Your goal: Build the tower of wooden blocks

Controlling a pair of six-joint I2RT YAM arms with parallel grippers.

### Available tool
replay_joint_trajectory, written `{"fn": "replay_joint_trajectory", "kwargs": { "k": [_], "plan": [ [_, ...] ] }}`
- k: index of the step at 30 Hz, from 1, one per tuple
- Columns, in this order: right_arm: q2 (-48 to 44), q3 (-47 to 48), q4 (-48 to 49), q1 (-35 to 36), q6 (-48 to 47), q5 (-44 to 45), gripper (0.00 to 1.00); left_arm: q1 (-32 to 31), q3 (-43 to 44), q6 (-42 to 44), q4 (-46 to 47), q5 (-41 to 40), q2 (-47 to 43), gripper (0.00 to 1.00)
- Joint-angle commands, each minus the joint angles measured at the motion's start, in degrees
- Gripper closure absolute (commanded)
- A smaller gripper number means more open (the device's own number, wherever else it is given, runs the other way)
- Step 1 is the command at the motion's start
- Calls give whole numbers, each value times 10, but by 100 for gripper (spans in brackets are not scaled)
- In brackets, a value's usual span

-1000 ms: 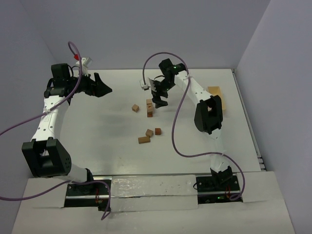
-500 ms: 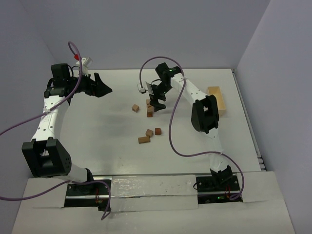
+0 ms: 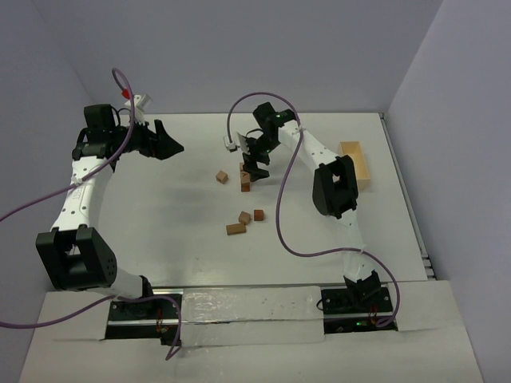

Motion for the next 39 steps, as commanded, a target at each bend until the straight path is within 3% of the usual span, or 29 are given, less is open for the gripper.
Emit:
{"fn": "replay_joint_trajectory", "kwargs": {
  "k": [1,39],
  "plan": [
    [7,24,15,8,10,-1,0,1,13,16,-4,19,5,1],
    [13,13,54,24,47,17,0,1,15,28,-13,20,8,1]
  ]
}}
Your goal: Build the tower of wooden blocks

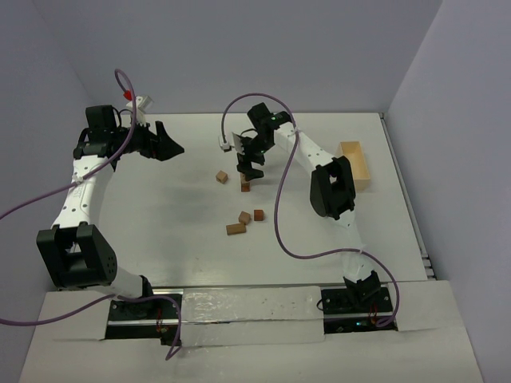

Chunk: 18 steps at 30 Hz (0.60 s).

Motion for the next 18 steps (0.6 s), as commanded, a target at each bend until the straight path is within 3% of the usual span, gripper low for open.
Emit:
{"fn": "replay_joint_trajectory", "kwargs": {
  "k": [1,18],
  "plan": [
    [9,12,14,8,8,-2,0,1,15,16,-4,20,0,1],
    [15,0,16,10,14,8,1,1,14,20,-6,15,-2,1]
  ]
}}
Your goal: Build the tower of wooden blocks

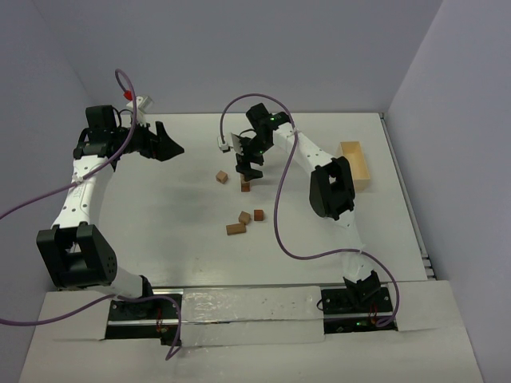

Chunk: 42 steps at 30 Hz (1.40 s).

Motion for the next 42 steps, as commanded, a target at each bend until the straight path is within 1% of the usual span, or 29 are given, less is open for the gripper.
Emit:
{"fn": "replay_joint_trajectory", "kwargs": {
  "k": [1,15,25,27,33,34,35,39,42],
  "plan": [
    [15,0,12,5,10,1,2,1,14,14,-4,16,-2,1],
    [15,-2,18,5,18,1,10,2,11,13,-2,16,-2,1],
    [16,-2,19,5,20,3,14,2,12,15,-3,16,-2,1],
    [16,-1,20,4,21,3,18,1,11,14,-3,15,-2,1],
    [14,-2,20,5,21,5,18,1,10,15,-3,15,-3,1],
    [14,-3,20,5,20,5,18,2,10,15,-3,15,-3,1],
    [13,-5,20,4,20,5,16,2,10,16,-4,15,-3,1],
    [11,-7,20,5,20,5,2,1,13,16,-4,16,-1,1],
    [5,-13,21,5,17,5,0,1,13,15,-4,16,0,1]
  ]
}}
